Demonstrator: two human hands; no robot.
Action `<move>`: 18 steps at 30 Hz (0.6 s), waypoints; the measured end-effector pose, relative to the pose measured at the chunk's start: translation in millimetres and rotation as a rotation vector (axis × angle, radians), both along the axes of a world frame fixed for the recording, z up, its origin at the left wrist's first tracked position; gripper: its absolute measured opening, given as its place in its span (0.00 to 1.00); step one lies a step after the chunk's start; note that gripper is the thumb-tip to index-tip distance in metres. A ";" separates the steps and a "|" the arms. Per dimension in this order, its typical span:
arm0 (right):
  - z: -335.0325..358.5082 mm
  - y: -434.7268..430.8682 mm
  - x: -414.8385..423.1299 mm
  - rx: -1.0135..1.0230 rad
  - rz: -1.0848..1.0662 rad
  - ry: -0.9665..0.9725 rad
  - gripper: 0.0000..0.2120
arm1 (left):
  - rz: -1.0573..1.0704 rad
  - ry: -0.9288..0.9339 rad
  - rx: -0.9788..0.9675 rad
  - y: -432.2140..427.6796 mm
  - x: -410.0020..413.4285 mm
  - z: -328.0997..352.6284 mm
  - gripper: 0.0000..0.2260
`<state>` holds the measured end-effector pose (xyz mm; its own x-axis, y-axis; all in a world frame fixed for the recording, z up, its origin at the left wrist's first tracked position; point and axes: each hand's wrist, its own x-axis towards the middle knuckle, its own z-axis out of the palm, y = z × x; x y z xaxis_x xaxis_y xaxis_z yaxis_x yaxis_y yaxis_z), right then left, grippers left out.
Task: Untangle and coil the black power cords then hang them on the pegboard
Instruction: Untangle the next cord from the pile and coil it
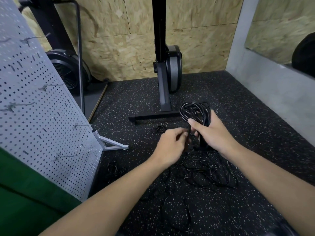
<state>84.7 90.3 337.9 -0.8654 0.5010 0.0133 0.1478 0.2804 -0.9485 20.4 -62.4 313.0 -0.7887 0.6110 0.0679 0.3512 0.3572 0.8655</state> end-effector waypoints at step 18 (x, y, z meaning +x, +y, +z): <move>4.3 -7.6 -4.1 -0.222 -0.054 0.043 0.20 | -0.084 -0.106 0.158 -2.7 5.5 -3.8 0.09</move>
